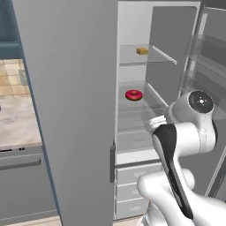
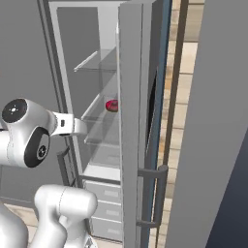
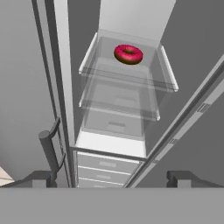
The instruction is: Take the cake and donut from the fridge and place them on the empty tray on the dining counter.
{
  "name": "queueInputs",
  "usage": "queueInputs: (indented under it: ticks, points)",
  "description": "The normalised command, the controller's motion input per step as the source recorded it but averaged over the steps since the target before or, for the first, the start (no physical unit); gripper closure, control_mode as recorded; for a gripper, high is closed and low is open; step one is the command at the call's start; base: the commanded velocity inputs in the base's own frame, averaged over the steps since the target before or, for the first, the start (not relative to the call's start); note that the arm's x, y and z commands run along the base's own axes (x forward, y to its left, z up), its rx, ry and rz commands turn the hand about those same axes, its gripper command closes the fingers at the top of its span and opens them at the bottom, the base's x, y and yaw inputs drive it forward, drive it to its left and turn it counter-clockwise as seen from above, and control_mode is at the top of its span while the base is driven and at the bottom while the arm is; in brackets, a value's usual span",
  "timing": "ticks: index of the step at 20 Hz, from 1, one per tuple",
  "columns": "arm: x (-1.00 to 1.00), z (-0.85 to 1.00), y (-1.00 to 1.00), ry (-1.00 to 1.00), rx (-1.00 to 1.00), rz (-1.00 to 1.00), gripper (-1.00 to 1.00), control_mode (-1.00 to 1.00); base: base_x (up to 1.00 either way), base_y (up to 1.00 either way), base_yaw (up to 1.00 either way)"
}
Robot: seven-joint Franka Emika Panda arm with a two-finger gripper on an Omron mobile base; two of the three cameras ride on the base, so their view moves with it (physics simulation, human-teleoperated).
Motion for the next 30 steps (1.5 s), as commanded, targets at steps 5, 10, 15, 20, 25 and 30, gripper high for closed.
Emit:
queueInputs:
  ticks: [5, 10, 15, 20, 25, 30]
  points:
    - [0.0, 0.0, 0.0, 0.0, 0.0, 0.0, -1.0, 1.0, 0.99, -0.44, 0.0]
    - [0.0, 0.0, 0.0, 0.0, 0.0, 0.0, -1.0, 1.0, 1.0, -0.48, 0.0]
    - [0.0, 0.0, 0.0, 0.0, 0.0, 0.0, -1.0, 1.0, 1.0, -0.42, -0.05]
    - [0.0, 0.0, 0.0, 0.0, 0.0, 0.0, -1.0, 1.0, 0.96, -0.32, -0.03]
    - [0.03, 0.0, 0.0, 0.0, 0.0, 0.0, -1.0, -1.0, 0.32, -0.05, 0.0]
    - [0.01, 0.0, -0.07, 0.0, 0.0, 0.0, -1.0, -1.0, 0.0, 0.0, 0.0]
